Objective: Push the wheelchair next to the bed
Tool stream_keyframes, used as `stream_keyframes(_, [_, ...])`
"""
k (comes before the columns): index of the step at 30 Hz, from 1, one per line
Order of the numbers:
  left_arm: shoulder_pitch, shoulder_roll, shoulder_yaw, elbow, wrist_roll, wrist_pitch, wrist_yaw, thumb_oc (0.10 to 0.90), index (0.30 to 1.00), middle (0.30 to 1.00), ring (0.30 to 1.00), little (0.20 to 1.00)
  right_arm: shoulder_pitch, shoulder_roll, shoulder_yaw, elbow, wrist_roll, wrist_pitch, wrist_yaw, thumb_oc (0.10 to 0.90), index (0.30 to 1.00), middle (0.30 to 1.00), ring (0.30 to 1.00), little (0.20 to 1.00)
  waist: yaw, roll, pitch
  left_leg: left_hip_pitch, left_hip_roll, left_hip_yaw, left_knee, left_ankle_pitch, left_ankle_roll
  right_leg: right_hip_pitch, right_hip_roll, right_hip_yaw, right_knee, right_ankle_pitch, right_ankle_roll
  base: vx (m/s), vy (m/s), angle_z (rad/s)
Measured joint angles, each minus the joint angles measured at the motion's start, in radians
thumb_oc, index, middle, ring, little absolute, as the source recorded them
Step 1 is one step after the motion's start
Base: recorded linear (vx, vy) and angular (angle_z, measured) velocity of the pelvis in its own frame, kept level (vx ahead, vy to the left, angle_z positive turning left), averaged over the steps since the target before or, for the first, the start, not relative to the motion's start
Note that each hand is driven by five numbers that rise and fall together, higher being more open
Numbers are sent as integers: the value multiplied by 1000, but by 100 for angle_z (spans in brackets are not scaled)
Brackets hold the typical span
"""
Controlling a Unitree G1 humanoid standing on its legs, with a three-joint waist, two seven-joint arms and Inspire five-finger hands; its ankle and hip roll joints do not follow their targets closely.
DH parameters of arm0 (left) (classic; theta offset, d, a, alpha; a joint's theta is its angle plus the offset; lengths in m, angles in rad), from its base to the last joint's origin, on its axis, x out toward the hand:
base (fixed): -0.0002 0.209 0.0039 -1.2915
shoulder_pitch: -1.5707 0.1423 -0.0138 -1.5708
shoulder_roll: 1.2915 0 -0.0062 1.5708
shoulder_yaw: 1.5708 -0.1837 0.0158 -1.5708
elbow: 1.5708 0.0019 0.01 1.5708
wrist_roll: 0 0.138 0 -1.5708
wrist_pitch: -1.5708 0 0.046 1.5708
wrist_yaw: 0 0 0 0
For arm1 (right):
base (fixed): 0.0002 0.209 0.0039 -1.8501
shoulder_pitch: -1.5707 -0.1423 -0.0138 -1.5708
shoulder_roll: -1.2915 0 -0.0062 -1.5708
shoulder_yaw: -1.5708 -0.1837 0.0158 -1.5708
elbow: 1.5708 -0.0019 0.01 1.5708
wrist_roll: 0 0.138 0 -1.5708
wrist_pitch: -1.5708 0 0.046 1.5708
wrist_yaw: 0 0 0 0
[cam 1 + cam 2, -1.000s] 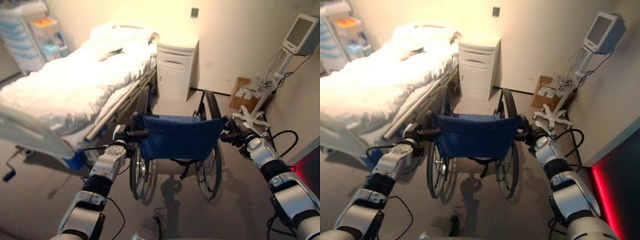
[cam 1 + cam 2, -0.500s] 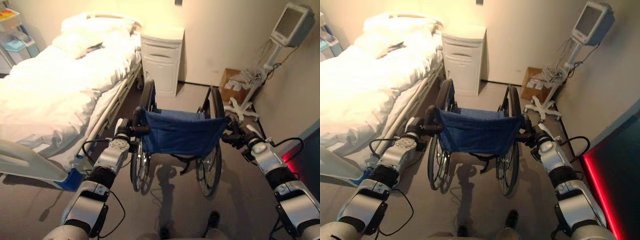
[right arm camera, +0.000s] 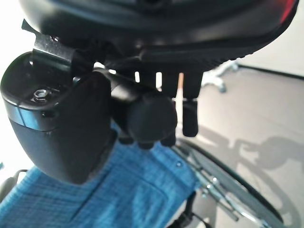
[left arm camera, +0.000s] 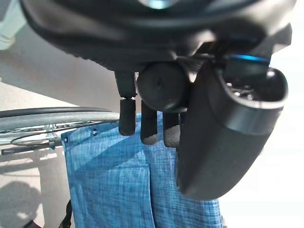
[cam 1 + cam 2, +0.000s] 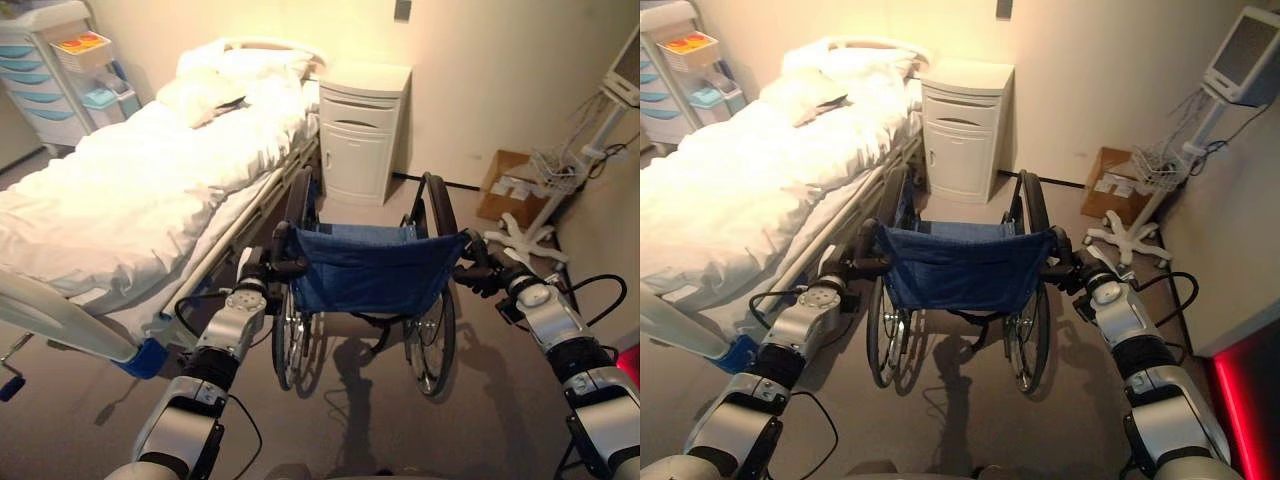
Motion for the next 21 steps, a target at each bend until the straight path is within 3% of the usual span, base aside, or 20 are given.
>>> stream_keyframes(3, [42, -9, -6, -32, -2, -7, 22, 400, 300, 300, 300, 300, 9, 5, 2, 13, -7, -11, 0, 400, 300, 300, 300, 300, 19, -3, 1, -9, 61, 0, -151, 12, -20, 70, 29, 34, -58, 0, 9, 371, 168, 5])
stream_keyframes(4, [46, -9, -8, -40, -3, -7, 27, 400, 300, 300, 300, 300, 13, 10, 2, 14, -11, -16, 0, 400, 300, 300, 300, 300, 25, -2, 2, -12, 75, -3, -211, 31, -51, 80, 43, 60, -70, -1, 9, 553, 297, -13])
stream_keyframes(5, [49, -9, -6, -55, -3, -5, 30, 400, 300, 300, 300, 300, 12, 0, 1, 15, -12, -21, 0, 400, 300, 300, 300, 300, 35, 2, 4, -6, 99, -9, -348, 77, -77, 89, 67, 92, -93, 0, 8, 366, 194, -19])
stream_keyframes(6, [50, -8, -6, -60, -3, -5, 31, 400, 300, 300, 300, 300, 16, 10, 1, 18, -13, -22, 0, 400, 300, 300, 300, 300, 45, 11, 8, -22, 122, -27, -392, 101, -86, 110, 79, 107, -100, 0, 8, 587, 333, -40])
stream_keyframes(8, [61, -10, 24, -80, -4, 3, 28, 400, 300, 300, 300, 300, 0, 2, 1, 16, -27, -27, 2, 400, 300, 300, 300, 300, 73, 53, 20, -20, 185, -62, -512, 150, -97, 142, 114, 155, -118, -11, 11, 469, 313, -63])
stream_keyframes(10, [71, -10, 34, -88, -4, 4, 24, 400, 300, 300, 300, 300, -1, -1, 0, 10, -37, -29, 17, 400, 300, 300, 300, 300, 96, 66, 20, -9, 197, -29, -493, 153, -92, 157, 96, 162, -104, -35, 19, 425, 292, -71])
stream_keyframes(11, [75, -5, 35, -88, -4, 5, 16, 400, 300, 300, 300, 300, 1, 1, 1, 11, -37, -29, 25, 400, 300, 300, 300, 300, 104, 63, 18, 7, 176, -2, -458, 150, -86, 173, 74, 149, -96, -43, 31, 394, 256, -57])
stream_keyframes(13, [68, -2, 36, -92, -4, 12, 6, 400, 300, 300, 300, 300, 10, -3, -1, 5, -37, -29, 26, 400, 300, 300, 300, 300, 103, 64, 15, 48, 126, -17, -438, 150, -86, 185, 47, 140, -67, -72, 70, 324, 238, -30])
stream_keyframes(14, [62, 1, 36, -92, -4, 13, 2, 400, 300, 300, 300, 300, 12, -2, -4, 5, -37, -29, 26, 400, 300, 300, 300, 300, 102, 61, 15, 66, 112, -30, -443, 170, -53, 189, 39, 137, -57, -79, 82, 405, 302, -41])
stream_keyframes(15, [51, 10, 36, -87, -4, 17, -12, 400, 300, 300, 300, 300, 26, 5, -4, 5, -37, -28, 26, 400, 300, 300, 300, 300, 113, 37, 9, 82, 81, -26, -459, 201, -6, 179, -4, 108, -22, -97, 116, 271, 192, -33])
stream_keyframes(17, [33, 30, 35, -88, -4, 19, -30, 400, 300, 300, 300, 300, 31, 14, -14, -5, -36, -28, 25, 400, 300, 300, 300, 300, 99, 7, 1, 80, 39, -32, -458, 245, 59, 172, -45, 72, 11, -101, 143, 335, 258, -19])
stream_keyframes(19, [-7, 55, 30, -67, -2, 19, -45, 400, 300, 300, 300, 300, 27, 34, -47, -13, -36, -28, 23, 400, 300, 300, 300, 300, 70, -16, 0, 64, 8, -30, -449, 222, 83, 149, -80, 43, 50, -89, 158, 301, 259, 8])
stream_keyframes(21, [-47, 57, 22, -25, 1, 6, -50, 400, 300, 300, 300, 300, 17, 38, -58, -11, -37, -28, 15, 400, 300, 300, 300, 300, 42, -9, 2, 45, -11, -29, -434, 196, 107, 94, -113, 35, 157, -66, 163, 263, 191, 12])
